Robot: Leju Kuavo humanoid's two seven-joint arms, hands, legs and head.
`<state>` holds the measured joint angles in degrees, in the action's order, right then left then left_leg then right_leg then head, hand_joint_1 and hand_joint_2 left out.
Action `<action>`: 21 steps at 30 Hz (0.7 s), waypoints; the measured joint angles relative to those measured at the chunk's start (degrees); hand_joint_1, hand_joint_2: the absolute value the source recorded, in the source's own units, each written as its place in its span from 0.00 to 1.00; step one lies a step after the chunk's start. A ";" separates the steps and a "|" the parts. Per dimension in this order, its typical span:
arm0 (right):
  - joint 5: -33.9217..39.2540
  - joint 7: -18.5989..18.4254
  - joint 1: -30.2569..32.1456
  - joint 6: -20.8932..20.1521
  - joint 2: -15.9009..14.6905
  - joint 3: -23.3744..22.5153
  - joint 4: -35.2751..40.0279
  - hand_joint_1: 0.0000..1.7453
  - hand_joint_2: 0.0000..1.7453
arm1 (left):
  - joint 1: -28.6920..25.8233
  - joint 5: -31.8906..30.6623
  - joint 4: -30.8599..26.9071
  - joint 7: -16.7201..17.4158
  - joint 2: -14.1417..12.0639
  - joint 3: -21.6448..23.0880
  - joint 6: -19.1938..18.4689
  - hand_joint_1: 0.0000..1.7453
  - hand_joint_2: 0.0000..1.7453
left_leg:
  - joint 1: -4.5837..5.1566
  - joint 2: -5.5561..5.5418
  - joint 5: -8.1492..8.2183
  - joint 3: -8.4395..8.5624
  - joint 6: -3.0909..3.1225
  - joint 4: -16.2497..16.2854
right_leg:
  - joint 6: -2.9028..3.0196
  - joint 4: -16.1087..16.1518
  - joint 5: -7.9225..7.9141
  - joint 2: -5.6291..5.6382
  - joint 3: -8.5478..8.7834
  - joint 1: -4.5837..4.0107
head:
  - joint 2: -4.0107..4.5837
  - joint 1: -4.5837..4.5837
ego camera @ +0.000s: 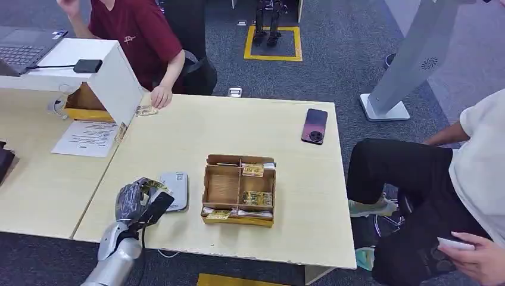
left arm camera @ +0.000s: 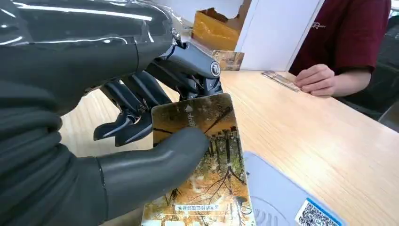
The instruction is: Pass the card to the sensor for recognition and then transmit it.
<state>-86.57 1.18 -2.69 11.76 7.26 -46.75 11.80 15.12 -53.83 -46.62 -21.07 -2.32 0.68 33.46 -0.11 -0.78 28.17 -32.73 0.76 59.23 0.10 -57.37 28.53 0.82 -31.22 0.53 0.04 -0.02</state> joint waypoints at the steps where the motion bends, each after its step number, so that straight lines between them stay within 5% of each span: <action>1: 0.00 0.07 0.00 0.07 0.04 0.02 0.00 0.00 0.00 | 0.00 -0.11 0.07 0.00 0.00 -0.02 0.13 1.00 1.00 | 0.00 0.00 0.00 0.00 0.00 0.00 | 0.00 0.00 0.00 0.00 0.00 0.00 | 0.00 -0.02; 14: -0.02 0.59 -0.01 0.24 0.24 0.02 0.00 0.00 0.00 | -0.03 0.25 1.47 -0.90 0.02 -0.02 1.09 1.00 1.00 | 0.00 -0.01 0.00 0.01 0.00 0.00 | 0.00 0.00 0.00 -0.02 0.01 0.00 | 0.00 0.00; 16: -0.02 0.66 -0.01 0.24 0.24 0.00 0.00 0.00 0.00 | -0.21 7.45 1.36 -5.32 0.32 -0.41 -2.85 1.00 1.00 | 0.00 -0.02 0.00 0.01 0.00 0.00 | 0.00 0.00 0.00 -0.03 0.01 0.00 | 0.00 0.00; 18: -0.02 0.77 0.00 0.24 0.24 -0.11 0.00 0.00 0.00 | -0.81 18.78 -0.38 -9.12 1.20 -1.73 -11.97 1.00 1.00 | 0.00 -0.05 0.00 0.01 0.00 0.00 | 0.00 0.00 0.00 -0.04 0.01 0.00 | 0.00 0.00; 21: -0.05 0.72 -0.01 0.22 0.24 -0.44 0.00 0.00 0.00 | -1.25 32.91 -4.31 -9.68 2.56 -4.61 -24.60 1.00 1.00 | -0.01 -0.09 -0.03 -0.02 0.02 0.00 | 0.00 0.00 0.00 -0.10 0.01 0.00 | 0.00 0.00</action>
<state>-86.62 1.90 -2.70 11.98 7.50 -47.19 11.80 13.87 -20.92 -50.93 -30.75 0.24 -3.94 8.86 -0.11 -0.87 28.14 -32.75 0.77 59.23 0.09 -57.37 28.53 0.73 -31.21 0.53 0.04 -0.02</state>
